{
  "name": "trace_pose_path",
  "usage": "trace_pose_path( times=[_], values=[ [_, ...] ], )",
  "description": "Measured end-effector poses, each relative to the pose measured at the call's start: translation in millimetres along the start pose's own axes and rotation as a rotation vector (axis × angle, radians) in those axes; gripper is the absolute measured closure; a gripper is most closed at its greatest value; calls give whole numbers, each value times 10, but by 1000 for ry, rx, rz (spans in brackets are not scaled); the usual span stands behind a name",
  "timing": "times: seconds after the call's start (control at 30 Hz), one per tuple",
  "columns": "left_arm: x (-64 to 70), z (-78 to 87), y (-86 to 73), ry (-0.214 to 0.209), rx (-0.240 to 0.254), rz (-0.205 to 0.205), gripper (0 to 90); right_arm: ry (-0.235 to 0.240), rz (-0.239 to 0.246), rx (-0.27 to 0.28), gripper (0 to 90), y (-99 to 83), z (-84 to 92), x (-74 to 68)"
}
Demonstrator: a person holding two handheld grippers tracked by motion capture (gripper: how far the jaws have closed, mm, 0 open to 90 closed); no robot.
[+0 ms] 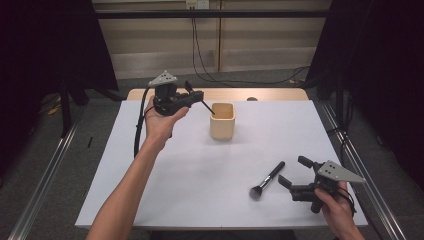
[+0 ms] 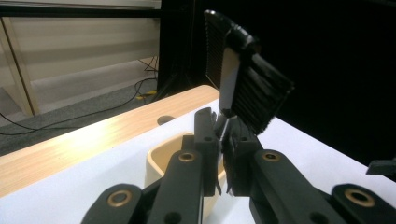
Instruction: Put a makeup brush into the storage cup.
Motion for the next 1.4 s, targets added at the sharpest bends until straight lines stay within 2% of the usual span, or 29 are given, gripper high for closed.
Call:
trace_pose_path(
  times=[0.17,0.27,0.4,0.87,1.1,1.4],
  values=[
    [-5,-112,24,2,6,3,853,-1,3,1,0,-2,-3,-3],
    [4,-178,6,4,-10,-11,853,5,1,0,0,-5,-3,-6],
    [6,-204,-24,8,-25,-21,853,8,4,1,0,-6,1,-10],
    [-15,-378,-153,18,-72,-8,853,13,7,-7,0,-23,-19,-17],
    [-58,-404,-186,34,-92,-20,853,17,5,-4,0,-20,-12,-19],
    [-108,-474,-258,41,-112,-14,853,16,5,-10,0,-29,-23,-24]
  ],
)
Point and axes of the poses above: each handheld gripper's, and its own axes: z roughly backward along the jaws, y roughly out of its top, x roughly to its right, the point moved 4 cm from there along -z, roughly forward along the jaws, and after that the axes turned 3 degrees about x, right-handed, at the moved point
